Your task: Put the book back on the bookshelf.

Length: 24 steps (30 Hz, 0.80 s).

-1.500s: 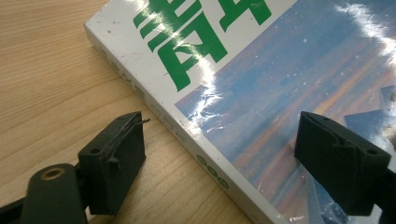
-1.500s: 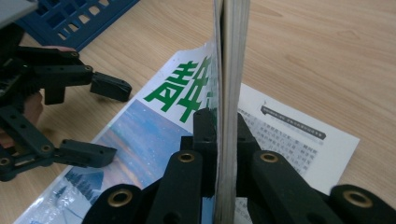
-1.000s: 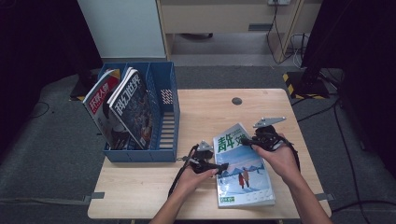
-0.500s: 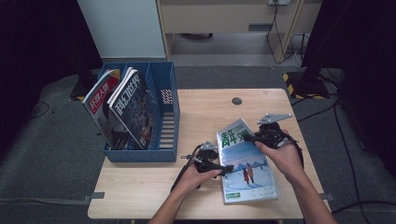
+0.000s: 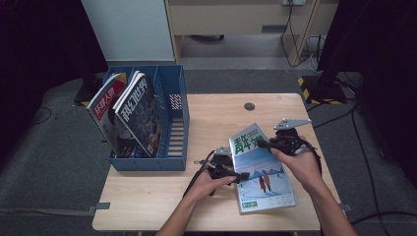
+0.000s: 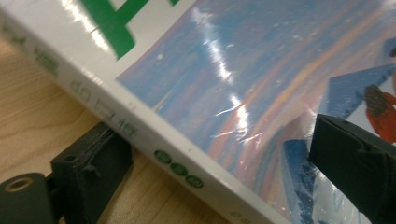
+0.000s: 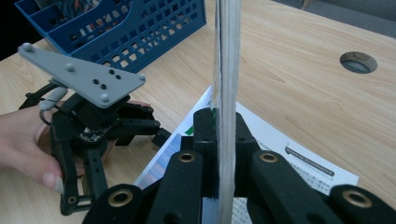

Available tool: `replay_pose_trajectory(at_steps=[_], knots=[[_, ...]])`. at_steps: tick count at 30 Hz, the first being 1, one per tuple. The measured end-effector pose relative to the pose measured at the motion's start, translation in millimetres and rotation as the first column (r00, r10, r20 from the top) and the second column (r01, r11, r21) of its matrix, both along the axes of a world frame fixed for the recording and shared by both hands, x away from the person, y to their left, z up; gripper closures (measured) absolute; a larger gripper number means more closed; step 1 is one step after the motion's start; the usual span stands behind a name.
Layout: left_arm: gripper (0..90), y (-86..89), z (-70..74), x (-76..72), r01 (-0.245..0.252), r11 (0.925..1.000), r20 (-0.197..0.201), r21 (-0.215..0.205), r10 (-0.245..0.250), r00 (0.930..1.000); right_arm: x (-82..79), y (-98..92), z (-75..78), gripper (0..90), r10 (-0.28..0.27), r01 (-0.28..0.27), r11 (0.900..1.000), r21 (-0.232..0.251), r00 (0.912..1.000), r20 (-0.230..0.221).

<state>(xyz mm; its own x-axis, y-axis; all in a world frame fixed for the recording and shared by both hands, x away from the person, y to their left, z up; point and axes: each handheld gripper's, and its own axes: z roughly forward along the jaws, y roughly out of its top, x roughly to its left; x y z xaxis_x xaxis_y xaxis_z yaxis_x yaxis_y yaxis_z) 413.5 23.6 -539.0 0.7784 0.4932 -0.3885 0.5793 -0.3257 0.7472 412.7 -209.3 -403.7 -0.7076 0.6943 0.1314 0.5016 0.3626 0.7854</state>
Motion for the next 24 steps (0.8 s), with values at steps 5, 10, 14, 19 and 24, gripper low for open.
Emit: replay_pose_trajectory(at_steps=[5,10,14,19,24], knots=[[5.4,-1.1,0.1,0.2,-0.003,0.9999,0.003,0.016,0.003,1.0000,1.6,-4.8,-7.6,85.8,-0.009,0.010,1.000,0.023,0.9998,-0.015],[6.8,-3.7,0.7,-1.3,-0.014,0.9990,0.018,0.042,0.014,0.9997,8.9,-18.2,-22.8,84.5,-0.032,0.033,0.999,0.022,0.9982,-0.051],[7.1,-4.9,0.8,-1.3,-0.020,0.9985,0.027,0.051,0.019,0.9995,17.3,-32.5,-43.3,80.8,-0.064,0.065,0.998,0.016,0.9945,-0.083],[9.3,-6.2,1.3,-1.8,-0.030,0.9974,0.039,0.065,0.028,0.9988,24.3,-40.9,-61.0,75.5,-0.091,0.093,0.996,0.013,0.9900,-0.108],[10.5,-7.5,1.7,-2.5,-0.035,0.9958,0.056,0.085,0.030,0.9980,28.2,-41.6,-73.5,60.3,-0.128,0.125,0.992,-0.031,0.9862,-0.105]])
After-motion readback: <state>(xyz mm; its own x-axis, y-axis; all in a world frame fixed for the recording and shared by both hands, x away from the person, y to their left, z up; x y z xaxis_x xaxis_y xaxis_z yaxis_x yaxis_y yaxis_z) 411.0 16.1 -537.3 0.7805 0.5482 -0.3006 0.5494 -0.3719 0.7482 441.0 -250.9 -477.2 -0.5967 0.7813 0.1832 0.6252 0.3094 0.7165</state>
